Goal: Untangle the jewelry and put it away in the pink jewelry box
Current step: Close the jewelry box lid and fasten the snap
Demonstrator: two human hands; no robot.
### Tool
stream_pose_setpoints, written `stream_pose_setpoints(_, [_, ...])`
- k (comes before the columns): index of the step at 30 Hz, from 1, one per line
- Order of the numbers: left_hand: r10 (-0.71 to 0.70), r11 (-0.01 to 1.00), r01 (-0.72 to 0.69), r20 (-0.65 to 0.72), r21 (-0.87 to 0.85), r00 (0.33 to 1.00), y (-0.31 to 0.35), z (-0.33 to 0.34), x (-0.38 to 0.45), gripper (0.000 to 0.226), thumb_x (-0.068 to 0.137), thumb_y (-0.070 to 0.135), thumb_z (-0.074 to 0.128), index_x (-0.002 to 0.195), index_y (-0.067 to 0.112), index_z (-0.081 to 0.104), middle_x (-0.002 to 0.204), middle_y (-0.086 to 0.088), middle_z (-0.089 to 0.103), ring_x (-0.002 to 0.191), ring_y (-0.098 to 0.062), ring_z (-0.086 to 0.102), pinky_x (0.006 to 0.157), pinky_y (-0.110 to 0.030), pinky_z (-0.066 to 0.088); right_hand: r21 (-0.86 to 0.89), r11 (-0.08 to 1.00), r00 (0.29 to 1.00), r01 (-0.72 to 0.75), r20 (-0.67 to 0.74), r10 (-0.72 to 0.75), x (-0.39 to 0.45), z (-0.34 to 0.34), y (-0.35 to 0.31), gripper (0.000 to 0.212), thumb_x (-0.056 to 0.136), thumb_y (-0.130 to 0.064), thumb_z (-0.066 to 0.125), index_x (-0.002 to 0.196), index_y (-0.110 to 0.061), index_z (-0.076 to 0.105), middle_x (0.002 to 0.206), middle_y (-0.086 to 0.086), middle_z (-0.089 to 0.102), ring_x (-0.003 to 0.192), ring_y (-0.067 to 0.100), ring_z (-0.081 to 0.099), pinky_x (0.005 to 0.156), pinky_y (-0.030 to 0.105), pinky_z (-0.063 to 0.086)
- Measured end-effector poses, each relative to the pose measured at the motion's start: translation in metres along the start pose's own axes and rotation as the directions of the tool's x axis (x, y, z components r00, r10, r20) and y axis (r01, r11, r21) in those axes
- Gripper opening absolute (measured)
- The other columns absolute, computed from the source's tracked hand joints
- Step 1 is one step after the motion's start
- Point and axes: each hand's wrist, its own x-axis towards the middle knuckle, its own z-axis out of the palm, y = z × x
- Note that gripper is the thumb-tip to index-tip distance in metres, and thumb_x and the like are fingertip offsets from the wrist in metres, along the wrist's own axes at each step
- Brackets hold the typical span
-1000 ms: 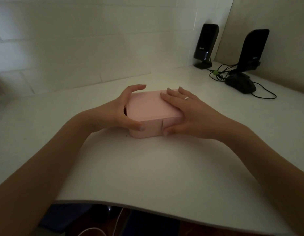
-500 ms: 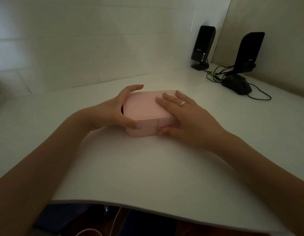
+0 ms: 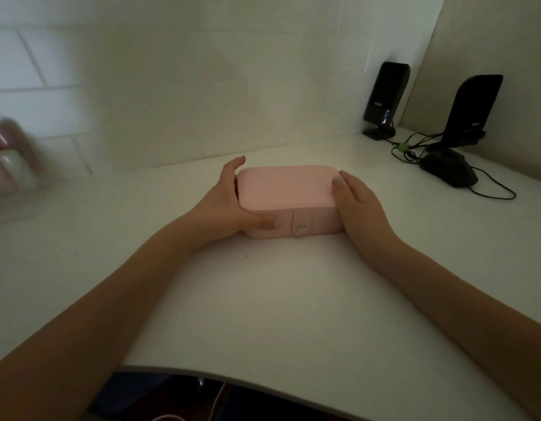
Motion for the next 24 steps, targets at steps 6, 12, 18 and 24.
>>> stream_pose_setpoints(6, [-0.036, 0.985, 0.074, -0.234, 0.153, 0.972, -0.025, -0.049, -0.009, 0.11, 0.062, 0.026, 0.086, 0.147, 0.018, 0.017, 0.139, 0.003, 0.037, 0.116, -0.005, 0.036, 0.084, -0.004, 0.032, 0.05, 0.997, 0.996, 0.059, 0.069, -0.062, 0.043, 0.077, -0.028, 0.048, 0.097, -0.037, 0.034, 0.128, -0.006, 0.054, 0.127, 0.004, 0.058, 0.114, 0.016, 0.05, 0.108, 0.037, 0.035])
stream_pose_setpoints(12, [0.215, 0.795, 0.047, -0.353, 0.604, 0.911, -0.07, -0.124, -0.043, 0.053, 0.089, 0.031, 0.056, 0.138, 0.014, 0.042, 0.154, -0.013, 0.022, 0.143, -0.023, 0.017, 0.112, -0.027, 0.013, 0.115, 0.989, 0.977, 0.09, 0.182, -0.11, 0.052, 0.183, -0.087, 0.047, 0.102, -0.031, 0.034, 0.14, -0.006, 0.041, 0.143, 0.012, 0.046, 0.133, 0.024, 0.04, 0.103, 0.023, 0.026])
stream_pose_setpoints(18, [0.345, 0.372, 0.221, -0.355, 0.902, 0.869, -0.095, -0.158, -0.06, 0.048, 0.084, 0.011, 0.045, 0.132, 0.01, 0.05, 0.137, -0.014, 0.051, 0.13, -0.031, 0.043, 0.111, -0.043, 0.009, 0.187, 0.978, 0.966, 0.089, 0.223, -0.131, 0.035, 0.253, -0.132, 0.044, 0.102, -0.027, 0.033, 0.138, -0.002, 0.039, 0.137, 0.02, 0.049, 0.126, 0.033, 0.045, 0.095, 0.028, 0.029])
stream_pose_setpoints(24, [0.27, 0.427, 0.273, -0.41, 0.862, 0.871, -0.102, -0.162, -0.059, 0.055, 0.078, 0.006, 0.032, 0.13, -0.006, 0.048, 0.129, -0.03, 0.052, 0.118, -0.045, 0.051, 0.103, -0.054, 0.033, 0.189, 0.977, 0.938, 0.1, 0.309, -0.156, 0.041, 0.264, -0.134, 0.053, 0.102, -0.032, 0.033, 0.148, -0.007, 0.023, 0.149, 0.015, 0.036, 0.135, 0.028, 0.036, 0.103, 0.024, 0.024])
